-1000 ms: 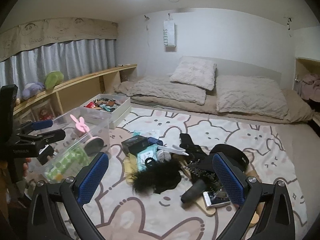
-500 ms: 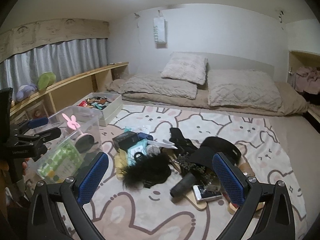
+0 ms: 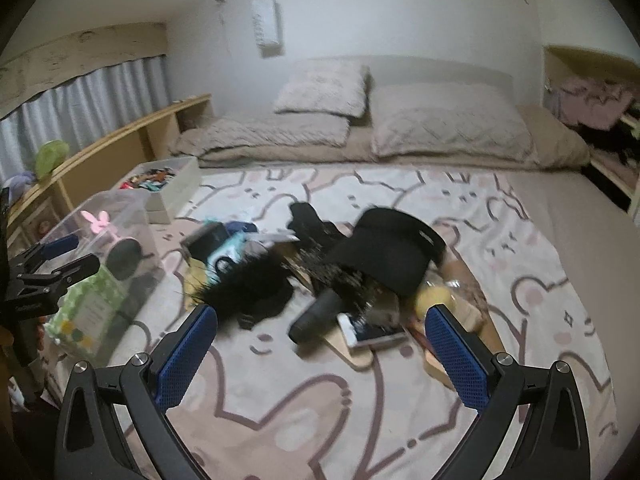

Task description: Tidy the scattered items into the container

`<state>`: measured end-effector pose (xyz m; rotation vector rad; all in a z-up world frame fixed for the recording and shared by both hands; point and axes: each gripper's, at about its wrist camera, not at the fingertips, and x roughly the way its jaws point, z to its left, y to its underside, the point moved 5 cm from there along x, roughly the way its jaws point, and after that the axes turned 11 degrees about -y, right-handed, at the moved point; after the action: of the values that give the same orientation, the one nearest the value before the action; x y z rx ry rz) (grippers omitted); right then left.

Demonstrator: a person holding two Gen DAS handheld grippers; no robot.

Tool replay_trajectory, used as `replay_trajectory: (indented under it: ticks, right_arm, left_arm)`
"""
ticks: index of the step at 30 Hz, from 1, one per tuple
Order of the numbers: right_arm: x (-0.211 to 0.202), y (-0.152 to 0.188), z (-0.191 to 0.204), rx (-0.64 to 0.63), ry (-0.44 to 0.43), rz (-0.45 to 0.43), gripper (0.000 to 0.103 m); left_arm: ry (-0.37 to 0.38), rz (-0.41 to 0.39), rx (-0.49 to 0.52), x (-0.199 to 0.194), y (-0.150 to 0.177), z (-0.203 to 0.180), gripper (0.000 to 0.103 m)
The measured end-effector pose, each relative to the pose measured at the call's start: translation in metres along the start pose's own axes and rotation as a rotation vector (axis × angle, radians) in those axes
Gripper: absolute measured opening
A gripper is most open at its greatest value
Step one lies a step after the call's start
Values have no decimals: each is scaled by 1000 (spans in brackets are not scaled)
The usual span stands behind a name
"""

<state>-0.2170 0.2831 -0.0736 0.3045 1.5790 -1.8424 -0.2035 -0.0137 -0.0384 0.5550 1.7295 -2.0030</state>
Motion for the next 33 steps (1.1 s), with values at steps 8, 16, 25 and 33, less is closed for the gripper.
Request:
replay_trajectory:
  ticks: [8,16,25,33]
  right_arm:
    - [5,20,-55,94,94,56,103]
    - [23,36,-98,196,142,85,103]
    - [59,45,-142,448,97,105,103]
    - [83,38,-170,510,59,145,103]
  left_arm:
    - [18,50,42,27,14,-23,103]
    - [23,102,81,55,29,-40,103]
    - [-8,170,102,93,43,-43,103]
    - [-40,199,116,124,50,-38,103]
